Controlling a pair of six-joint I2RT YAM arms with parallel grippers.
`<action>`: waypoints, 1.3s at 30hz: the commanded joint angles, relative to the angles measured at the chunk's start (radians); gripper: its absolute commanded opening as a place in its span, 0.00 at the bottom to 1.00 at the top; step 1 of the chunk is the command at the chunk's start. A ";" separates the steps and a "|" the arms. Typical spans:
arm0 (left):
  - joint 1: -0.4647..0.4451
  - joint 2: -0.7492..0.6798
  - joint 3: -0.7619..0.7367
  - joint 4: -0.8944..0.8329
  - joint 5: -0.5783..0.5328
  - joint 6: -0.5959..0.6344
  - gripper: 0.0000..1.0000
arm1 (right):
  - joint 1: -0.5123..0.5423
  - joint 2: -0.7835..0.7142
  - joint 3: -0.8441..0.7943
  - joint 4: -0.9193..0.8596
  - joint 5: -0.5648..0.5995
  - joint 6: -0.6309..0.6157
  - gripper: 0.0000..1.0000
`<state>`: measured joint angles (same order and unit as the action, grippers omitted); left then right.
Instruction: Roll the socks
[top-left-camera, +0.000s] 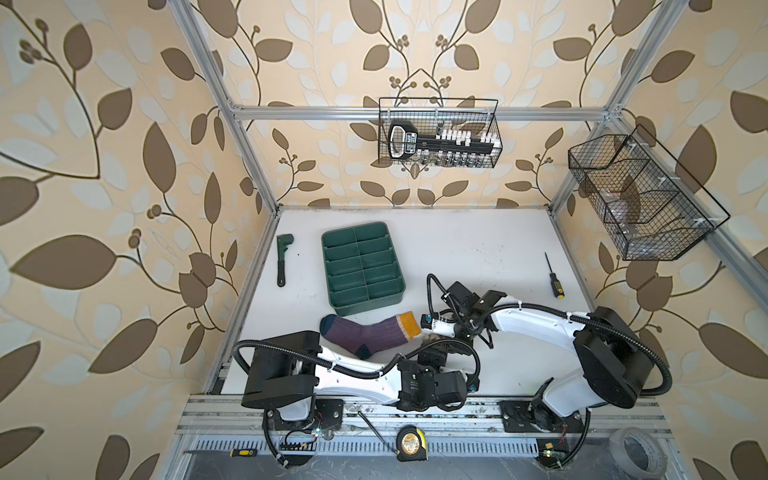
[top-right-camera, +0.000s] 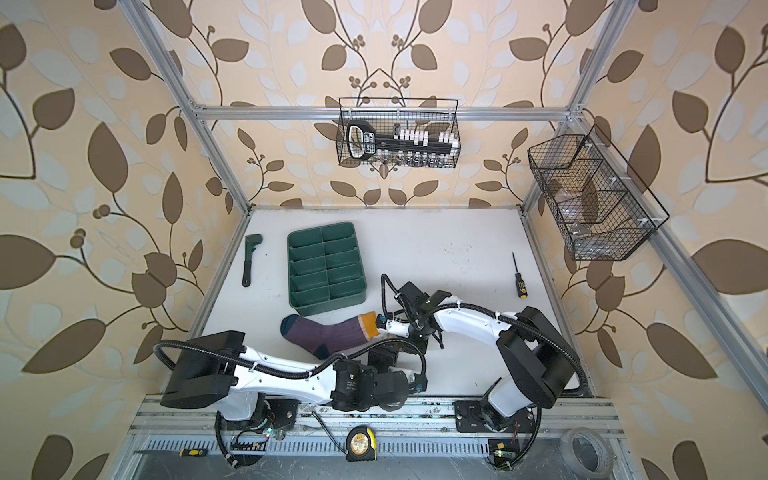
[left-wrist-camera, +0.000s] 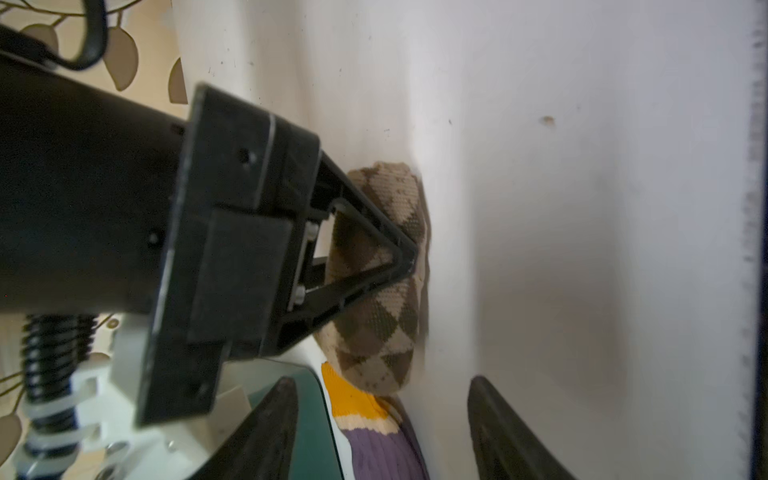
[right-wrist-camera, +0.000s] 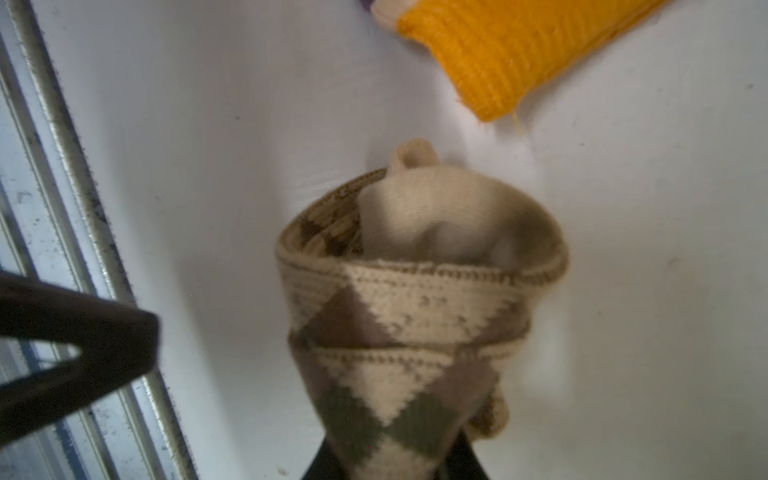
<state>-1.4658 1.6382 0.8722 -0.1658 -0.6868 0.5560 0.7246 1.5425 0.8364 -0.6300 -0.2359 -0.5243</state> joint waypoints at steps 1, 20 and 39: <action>0.057 0.048 -0.015 0.121 0.004 -0.003 0.68 | 0.025 0.053 -0.062 -0.102 -0.036 -0.020 0.19; 0.286 0.183 0.139 -0.127 0.500 -0.186 0.00 | 0.007 -0.167 -0.116 -0.093 -0.009 -0.013 0.43; 0.453 0.290 0.319 -0.423 0.745 -0.252 0.00 | -0.210 -0.678 -0.173 -0.101 0.347 -0.058 0.80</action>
<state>-1.0801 1.8729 1.1973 -0.4053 0.1215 0.4156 0.5133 0.8764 0.6983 -0.6537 0.1219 -0.5510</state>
